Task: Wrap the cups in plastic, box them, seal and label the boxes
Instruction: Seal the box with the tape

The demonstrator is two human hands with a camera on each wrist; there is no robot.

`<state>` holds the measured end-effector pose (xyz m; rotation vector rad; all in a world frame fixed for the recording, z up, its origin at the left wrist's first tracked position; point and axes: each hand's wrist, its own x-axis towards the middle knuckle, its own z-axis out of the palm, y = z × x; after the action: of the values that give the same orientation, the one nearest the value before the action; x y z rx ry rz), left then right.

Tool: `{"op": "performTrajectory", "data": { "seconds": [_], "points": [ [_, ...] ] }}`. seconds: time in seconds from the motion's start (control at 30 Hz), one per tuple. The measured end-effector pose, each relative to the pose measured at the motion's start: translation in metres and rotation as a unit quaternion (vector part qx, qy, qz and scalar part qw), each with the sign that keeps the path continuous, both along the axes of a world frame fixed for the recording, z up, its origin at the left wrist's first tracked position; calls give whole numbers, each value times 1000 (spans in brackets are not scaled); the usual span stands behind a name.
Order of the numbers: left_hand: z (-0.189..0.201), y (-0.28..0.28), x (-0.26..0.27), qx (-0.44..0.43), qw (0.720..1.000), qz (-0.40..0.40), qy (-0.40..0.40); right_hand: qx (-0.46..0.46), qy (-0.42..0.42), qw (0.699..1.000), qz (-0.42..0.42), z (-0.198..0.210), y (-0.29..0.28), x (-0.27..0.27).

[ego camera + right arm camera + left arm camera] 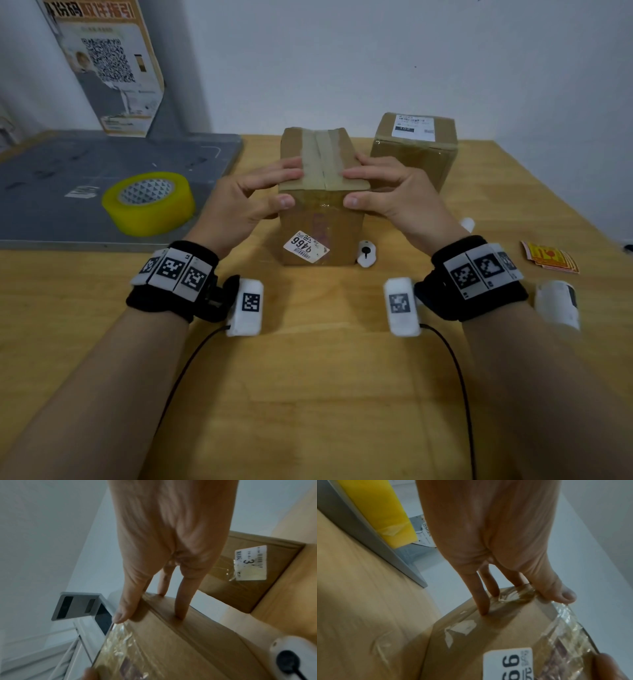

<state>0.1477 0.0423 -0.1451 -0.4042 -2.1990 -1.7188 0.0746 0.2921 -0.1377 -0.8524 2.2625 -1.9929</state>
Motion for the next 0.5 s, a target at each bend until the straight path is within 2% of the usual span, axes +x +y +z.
{"op": "performTrajectory", "data": {
  "seconds": [0.17, 0.37, 0.5],
  "points": [
    [0, -5, 0, -1, 999, -42, -29, -70, -106, 989, 70, -5, 10, 1],
    [-3, -9, 3, -18, 996, -80, -43, -128, -141, 975, 115, -14, 13, -1],
    [0, -9, 5, 9, 994, -89, -57, -123, -129, 978, 103, -13, 12, 2]
  ]
}}
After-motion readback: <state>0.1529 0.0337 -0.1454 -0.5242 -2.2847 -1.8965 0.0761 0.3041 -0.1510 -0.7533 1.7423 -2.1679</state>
